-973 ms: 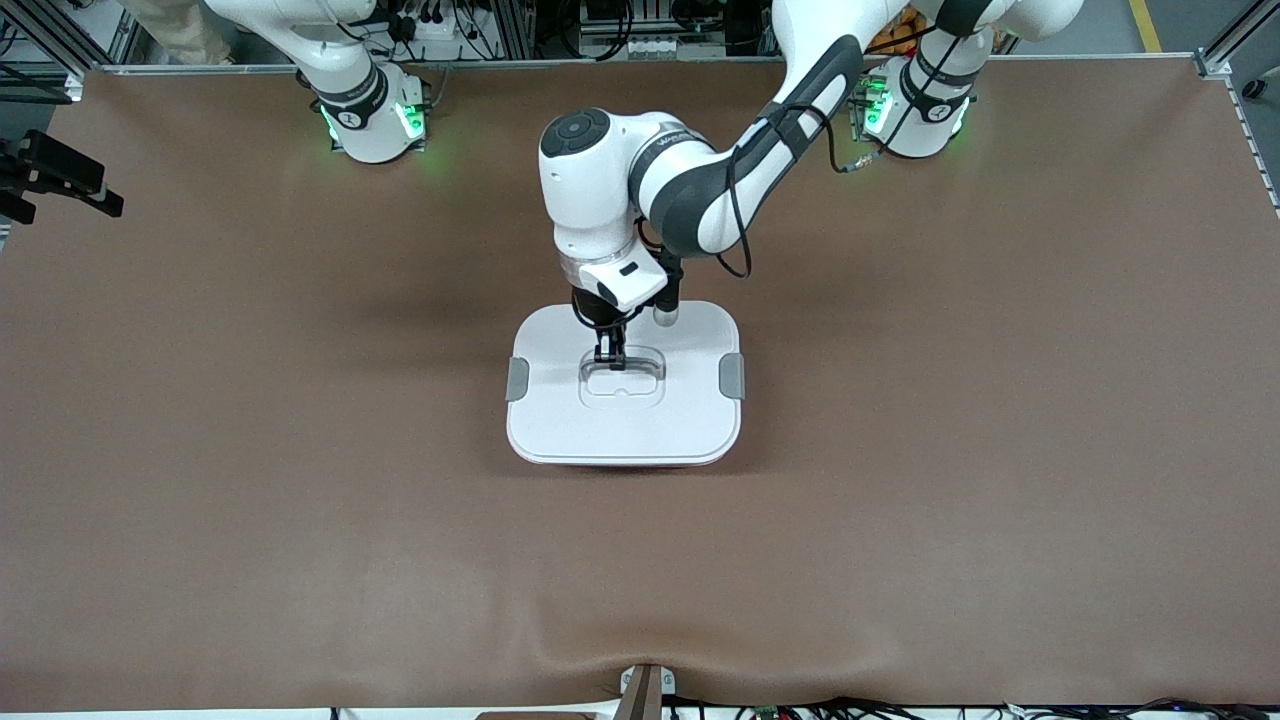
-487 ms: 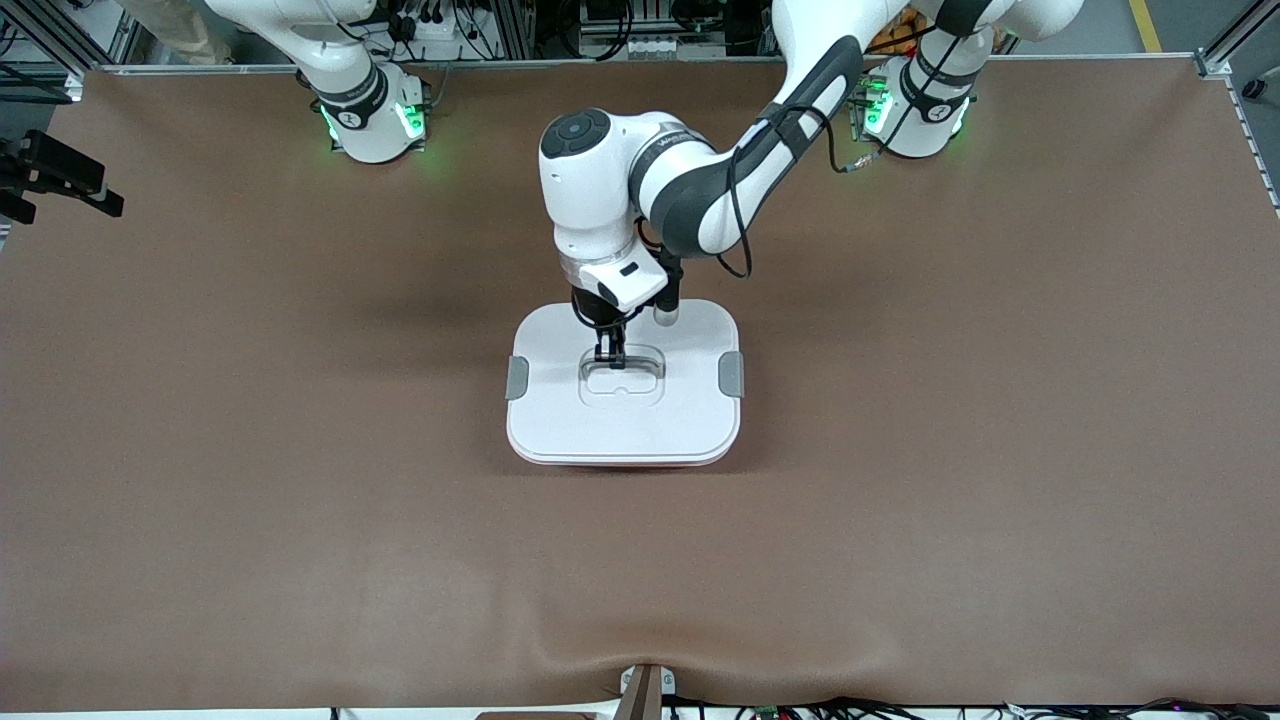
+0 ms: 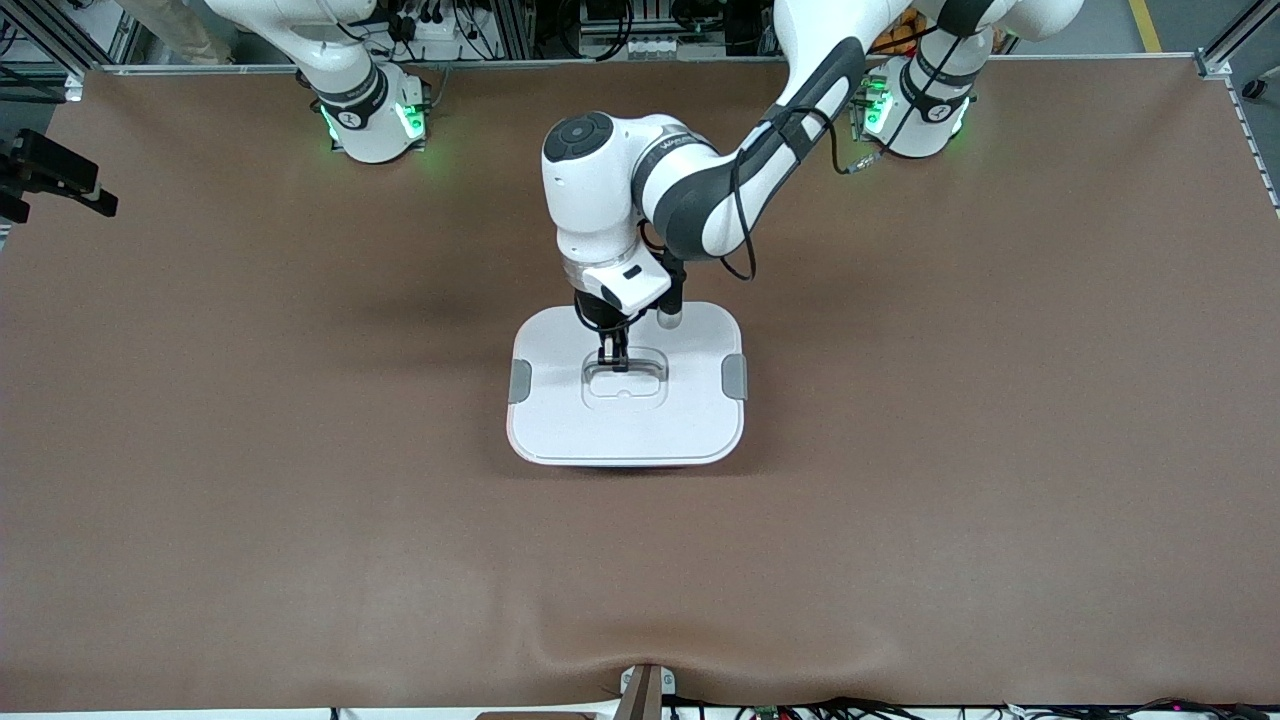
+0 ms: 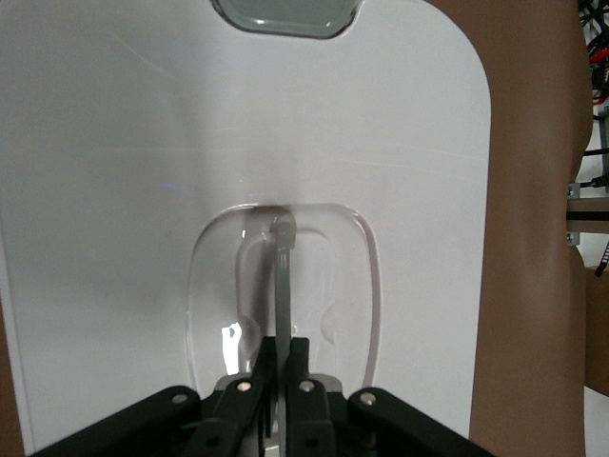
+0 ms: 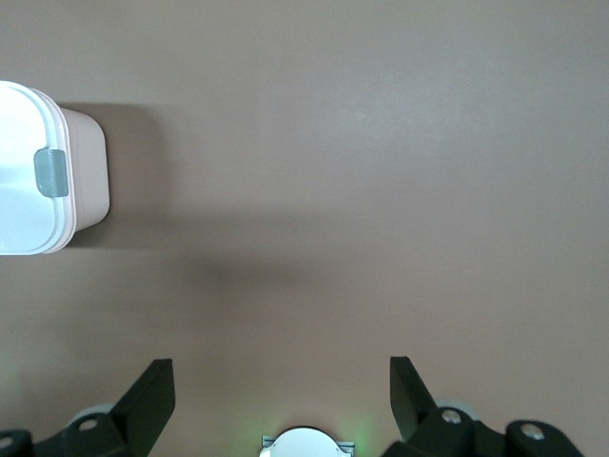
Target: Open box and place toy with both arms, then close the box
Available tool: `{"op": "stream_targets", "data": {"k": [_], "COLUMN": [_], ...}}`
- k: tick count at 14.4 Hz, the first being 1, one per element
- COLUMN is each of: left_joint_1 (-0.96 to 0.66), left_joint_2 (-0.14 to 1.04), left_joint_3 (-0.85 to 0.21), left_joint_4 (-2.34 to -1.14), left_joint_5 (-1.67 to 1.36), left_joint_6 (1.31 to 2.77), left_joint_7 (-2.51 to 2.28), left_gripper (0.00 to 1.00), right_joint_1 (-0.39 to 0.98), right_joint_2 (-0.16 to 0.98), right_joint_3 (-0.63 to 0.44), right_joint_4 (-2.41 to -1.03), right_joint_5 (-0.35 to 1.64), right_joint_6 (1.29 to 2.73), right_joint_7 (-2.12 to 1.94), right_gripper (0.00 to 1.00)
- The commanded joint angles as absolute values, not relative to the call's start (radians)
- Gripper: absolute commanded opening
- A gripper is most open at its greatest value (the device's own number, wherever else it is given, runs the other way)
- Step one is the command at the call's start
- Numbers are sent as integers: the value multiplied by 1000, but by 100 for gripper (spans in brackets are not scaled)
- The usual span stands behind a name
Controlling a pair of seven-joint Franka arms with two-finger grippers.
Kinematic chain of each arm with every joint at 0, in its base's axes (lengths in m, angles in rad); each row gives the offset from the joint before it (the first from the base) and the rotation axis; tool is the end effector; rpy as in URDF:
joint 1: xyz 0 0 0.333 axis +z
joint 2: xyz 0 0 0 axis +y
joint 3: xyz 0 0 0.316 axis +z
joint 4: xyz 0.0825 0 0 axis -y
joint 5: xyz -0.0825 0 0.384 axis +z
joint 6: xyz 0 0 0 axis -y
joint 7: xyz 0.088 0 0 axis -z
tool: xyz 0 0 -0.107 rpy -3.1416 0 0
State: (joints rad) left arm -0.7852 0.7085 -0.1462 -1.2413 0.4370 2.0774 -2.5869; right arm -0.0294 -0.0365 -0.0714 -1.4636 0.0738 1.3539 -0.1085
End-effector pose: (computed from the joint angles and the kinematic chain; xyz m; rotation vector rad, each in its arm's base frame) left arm 0.4925 -0.5767 0.3652 2.1321 2.0048 0.4027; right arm 0.5173 -0.0440 0.6756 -3.0574 -0.0322 0.0994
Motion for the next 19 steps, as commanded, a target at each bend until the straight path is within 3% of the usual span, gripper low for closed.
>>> {"op": "stream_targets", "data": {"k": [1, 19], "left_joint_1": [-795, -788], "left_joint_2": [712, 721], "left_joint_3": [-140, -140], "left_joint_4": [-1235, -1241], "left_joint_5": [425, 407], "left_joint_6": [2079, 2112], "left_joint_7": [-2580, -2591], "left_gripper": [0, 0], "right_joint_1": [-34, -29], "right_joint_2": [-26, 3], "right_joint_3": [-67, -67], "right_joint_4": [-1440, -1447], "right_joint_5": [64, 17], "right_joint_6": [1338, 1304], "right_joint_7": [-114, -106], "right_gripper": [100, 100]}}
